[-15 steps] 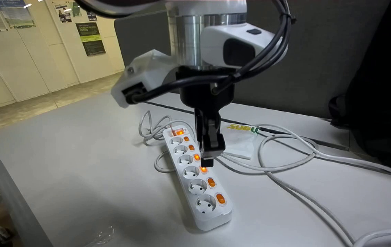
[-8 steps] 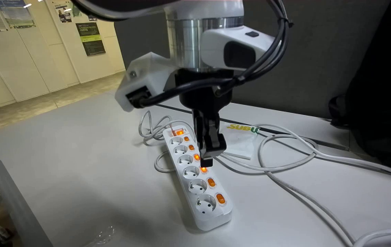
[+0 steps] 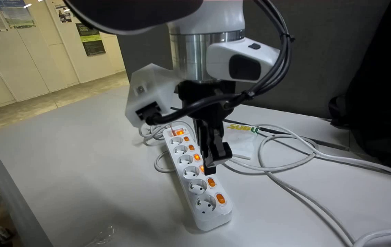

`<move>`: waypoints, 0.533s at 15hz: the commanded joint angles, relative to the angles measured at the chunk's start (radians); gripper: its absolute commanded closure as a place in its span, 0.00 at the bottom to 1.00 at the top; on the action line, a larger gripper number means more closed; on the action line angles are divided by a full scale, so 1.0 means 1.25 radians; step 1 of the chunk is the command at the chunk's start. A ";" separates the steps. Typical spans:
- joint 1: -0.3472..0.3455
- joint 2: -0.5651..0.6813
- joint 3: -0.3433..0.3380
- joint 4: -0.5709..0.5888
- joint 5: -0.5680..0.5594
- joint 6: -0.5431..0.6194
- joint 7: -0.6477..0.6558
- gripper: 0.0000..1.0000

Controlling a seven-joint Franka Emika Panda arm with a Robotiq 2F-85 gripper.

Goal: Turn on the first switch from the right

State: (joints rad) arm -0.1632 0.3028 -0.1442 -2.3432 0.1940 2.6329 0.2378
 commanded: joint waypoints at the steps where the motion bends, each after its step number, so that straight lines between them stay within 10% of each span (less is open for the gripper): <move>1: 0.023 0.024 -0.036 -0.001 -0.048 0.055 0.034 1.00; 8: 0.065 0.067 -0.094 -0.008 -0.106 0.127 0.073 1.00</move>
State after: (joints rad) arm -0.1128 0.3759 -0.2313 -2.3464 0.0917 2.7734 0.2775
